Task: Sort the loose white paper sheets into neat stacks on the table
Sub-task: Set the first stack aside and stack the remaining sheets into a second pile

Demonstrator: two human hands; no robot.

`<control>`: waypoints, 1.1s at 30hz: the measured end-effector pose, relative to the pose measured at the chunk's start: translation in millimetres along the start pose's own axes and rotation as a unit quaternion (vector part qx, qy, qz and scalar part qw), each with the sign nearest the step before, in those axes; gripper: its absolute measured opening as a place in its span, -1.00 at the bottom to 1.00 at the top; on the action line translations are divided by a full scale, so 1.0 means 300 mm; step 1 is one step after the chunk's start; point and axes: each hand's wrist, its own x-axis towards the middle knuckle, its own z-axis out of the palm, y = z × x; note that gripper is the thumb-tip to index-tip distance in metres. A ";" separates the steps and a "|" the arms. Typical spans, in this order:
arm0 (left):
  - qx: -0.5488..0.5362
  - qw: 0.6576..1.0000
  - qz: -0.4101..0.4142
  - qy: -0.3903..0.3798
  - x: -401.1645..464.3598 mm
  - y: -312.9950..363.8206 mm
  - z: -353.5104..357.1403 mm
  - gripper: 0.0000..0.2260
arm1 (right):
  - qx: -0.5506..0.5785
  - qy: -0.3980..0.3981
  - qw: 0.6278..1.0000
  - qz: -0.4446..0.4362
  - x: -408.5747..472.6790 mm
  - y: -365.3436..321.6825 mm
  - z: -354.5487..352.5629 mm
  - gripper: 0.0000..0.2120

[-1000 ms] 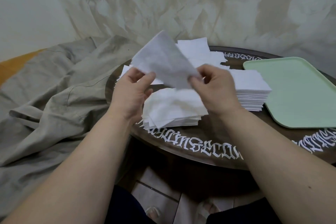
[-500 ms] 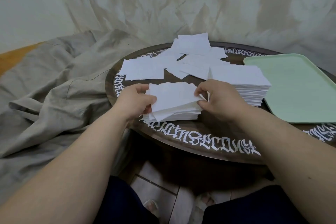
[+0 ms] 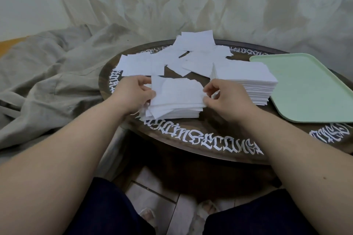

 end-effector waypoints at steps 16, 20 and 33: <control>-0.011 1.000 0.000 -0.025 -0.044 0.007 -0.013 -0.75 | -0.080 -0.025 0.994 -0.076 -0.006 -0.005 -0.011 -0.91; 0.003 1.000 0.000 -0.022 -0.042 0.002 -0.012 -0.78 | -0.083 -0.037 0.993 -0.079 -0.008 -0.008 -0.012 -0.93; 0.049 0.999 0.007 0.015 -0.035 0.005 -0.011 -0.64 | -0.087 -0.087 0.990 -0.072 -0.003 -0.010 -0.005 -0.85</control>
